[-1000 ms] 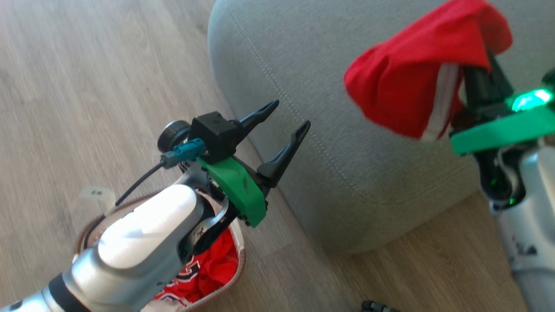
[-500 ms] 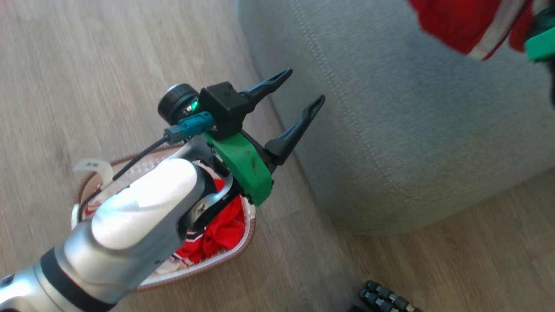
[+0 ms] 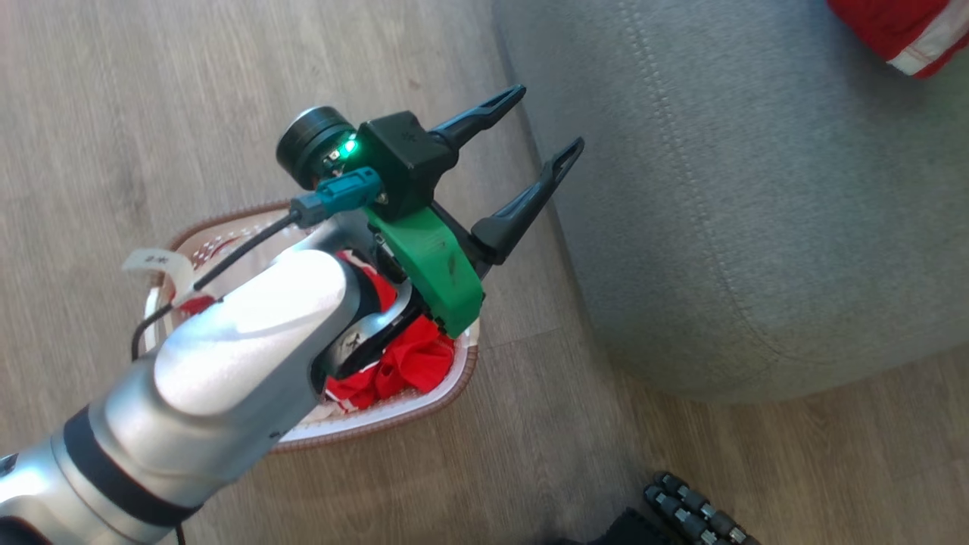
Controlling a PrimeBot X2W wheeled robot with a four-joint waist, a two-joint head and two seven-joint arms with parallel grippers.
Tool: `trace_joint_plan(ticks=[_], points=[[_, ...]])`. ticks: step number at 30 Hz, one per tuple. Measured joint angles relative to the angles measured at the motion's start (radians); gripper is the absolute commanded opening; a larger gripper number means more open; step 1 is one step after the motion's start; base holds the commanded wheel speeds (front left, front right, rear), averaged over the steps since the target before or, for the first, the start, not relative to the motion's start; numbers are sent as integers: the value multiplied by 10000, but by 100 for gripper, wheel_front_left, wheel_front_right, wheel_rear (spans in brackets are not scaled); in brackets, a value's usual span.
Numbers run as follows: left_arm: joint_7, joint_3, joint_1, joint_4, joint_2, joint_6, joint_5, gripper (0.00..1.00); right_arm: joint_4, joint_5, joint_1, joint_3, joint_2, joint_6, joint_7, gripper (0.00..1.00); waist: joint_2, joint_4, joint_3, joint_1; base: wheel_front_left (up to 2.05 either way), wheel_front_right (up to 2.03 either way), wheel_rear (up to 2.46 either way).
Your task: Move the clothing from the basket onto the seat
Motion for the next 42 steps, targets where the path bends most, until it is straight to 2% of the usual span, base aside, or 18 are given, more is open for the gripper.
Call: trace_joint_plan(ticks=[11, 12, 14, 16, 23, 29, 35, 42], points=[[-13, -23, -104, 44, -15, -8, 8, 100, 1875, 140, -632, 401, -98, 2, 2011, 0, 0, 353, 199, -1, 0, 0, 0], [-13, -25, -103, 61, -15, -8, 8, 100, 2079, 280, -663, 428, -90, 2, 2412, 18, 0, 359, 171, -1, 0, 0, 0], [-17, -25, -103, 88, -23, -8, 6, 100, 2322, 341, -688, 575, -84, 2, 3055, 62, 0, 354, 122, -1, 0, 0, 0], [-29, -25, -103, 128, -29, -6, 4, 100, 2382, 453, -733, 616, -63, 2, 3323, 100, 0, 341, 71, -1, 0, 0, 0], [-121, -27, -94, 290, -50, 0, -12, 100, 2418, 621, -794, 859, -61, 2, 3822, 100, 0, 272, -165, -2, 0, 0, 0], [-359, -27, -5, 504, -54, 29, -215, 100, 2318, 965, -727, 1197, -27, 2, 4665, 100, 0, 123, -680, -2, 0, 0, 0], [-614, -6, 602, 652, -38, 109, -437, 100, 1384, 1116, -419, 1730, -69, 2, 4884, 100, 0, -68, -1382, -2, 0, 0, 0], [-989, 84, 1074, 692, 0, 318, -694, 100, 67, 1616, 473, 2010, -550, 2, 4704, 100, 1, -160, -2308, -2, 0, 0, 0]])
